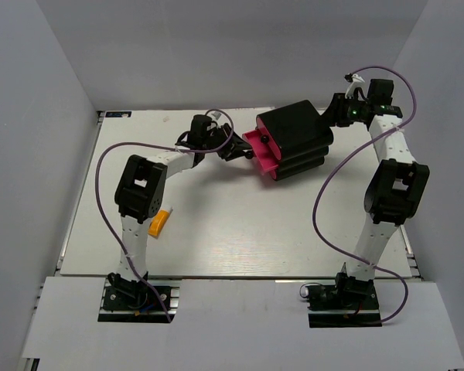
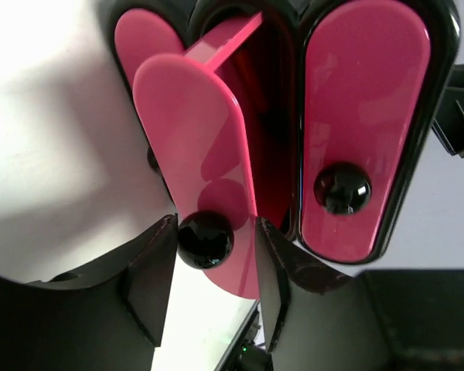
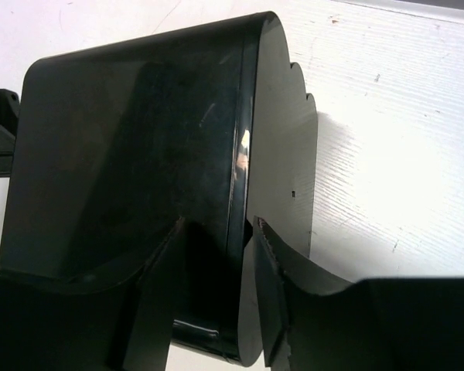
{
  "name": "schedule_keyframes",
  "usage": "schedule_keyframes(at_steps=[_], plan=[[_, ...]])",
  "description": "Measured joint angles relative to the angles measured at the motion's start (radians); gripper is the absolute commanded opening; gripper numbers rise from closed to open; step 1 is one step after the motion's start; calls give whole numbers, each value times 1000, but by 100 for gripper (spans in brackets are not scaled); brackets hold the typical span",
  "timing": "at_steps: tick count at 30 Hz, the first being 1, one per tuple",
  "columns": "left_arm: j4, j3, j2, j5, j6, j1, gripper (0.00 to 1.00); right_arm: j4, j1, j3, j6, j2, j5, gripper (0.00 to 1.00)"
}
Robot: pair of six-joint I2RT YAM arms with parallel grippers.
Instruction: Organize the makeup
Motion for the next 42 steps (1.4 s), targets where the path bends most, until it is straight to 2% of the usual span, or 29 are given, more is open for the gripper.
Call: schedule_keyframes(at_steps=[9, 11, 14, 42], plan=[[-5, 49, 45, 3, -9, -13, 42, -1, -8, 0, -9, 3, -19, 42], [-3, 50, 48, 2, -14, -13, 35, -1, -8, 0, -11, 4, -20, 42], [16, 74, 72, 6, -32, -12, 30, 0, -8, 0, -13, 5, -21, 42], [72, 294, 275, 73, -122, -41, 26, -9, -6, 0, -46, 6, -32, 39]])
